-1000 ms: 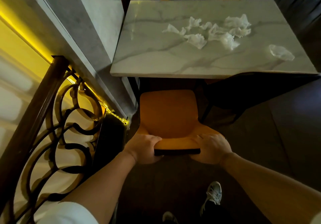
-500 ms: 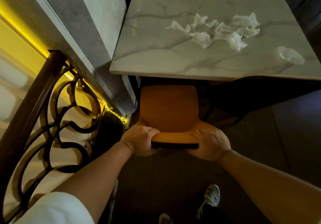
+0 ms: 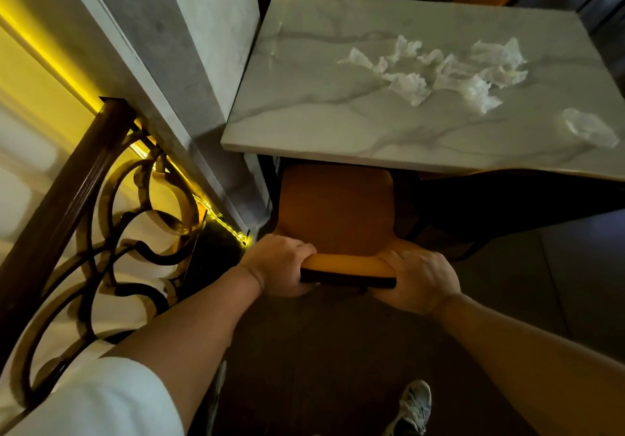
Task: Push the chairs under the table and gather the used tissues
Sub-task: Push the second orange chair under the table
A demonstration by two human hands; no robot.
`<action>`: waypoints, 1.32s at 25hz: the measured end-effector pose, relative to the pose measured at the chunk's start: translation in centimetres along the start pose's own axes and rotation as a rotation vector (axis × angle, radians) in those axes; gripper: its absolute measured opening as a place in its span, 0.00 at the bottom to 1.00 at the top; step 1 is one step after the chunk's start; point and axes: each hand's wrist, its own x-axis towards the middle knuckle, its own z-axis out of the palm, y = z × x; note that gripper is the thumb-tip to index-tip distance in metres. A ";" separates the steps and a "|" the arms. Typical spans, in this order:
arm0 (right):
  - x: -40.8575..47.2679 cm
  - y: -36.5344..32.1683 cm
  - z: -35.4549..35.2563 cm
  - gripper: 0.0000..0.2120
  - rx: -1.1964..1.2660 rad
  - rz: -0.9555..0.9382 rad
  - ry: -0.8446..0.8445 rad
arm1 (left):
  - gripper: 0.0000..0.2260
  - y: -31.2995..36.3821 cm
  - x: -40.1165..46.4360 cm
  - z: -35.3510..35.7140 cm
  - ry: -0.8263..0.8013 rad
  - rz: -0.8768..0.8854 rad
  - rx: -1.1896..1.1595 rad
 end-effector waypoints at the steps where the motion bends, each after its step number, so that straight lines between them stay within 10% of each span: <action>1: 0.3 0.0 -0.2 0.33 0.004 -0.001 -0.003 | 0.25 -0.3 0.3 0.0 0.001 0.003 0.009; 33: 13.8 3.1 -3.7 0.36 -0.004 0.026 0.165 | 0.22 -12.4 10.2 -2.4 0.063 0.032 0.059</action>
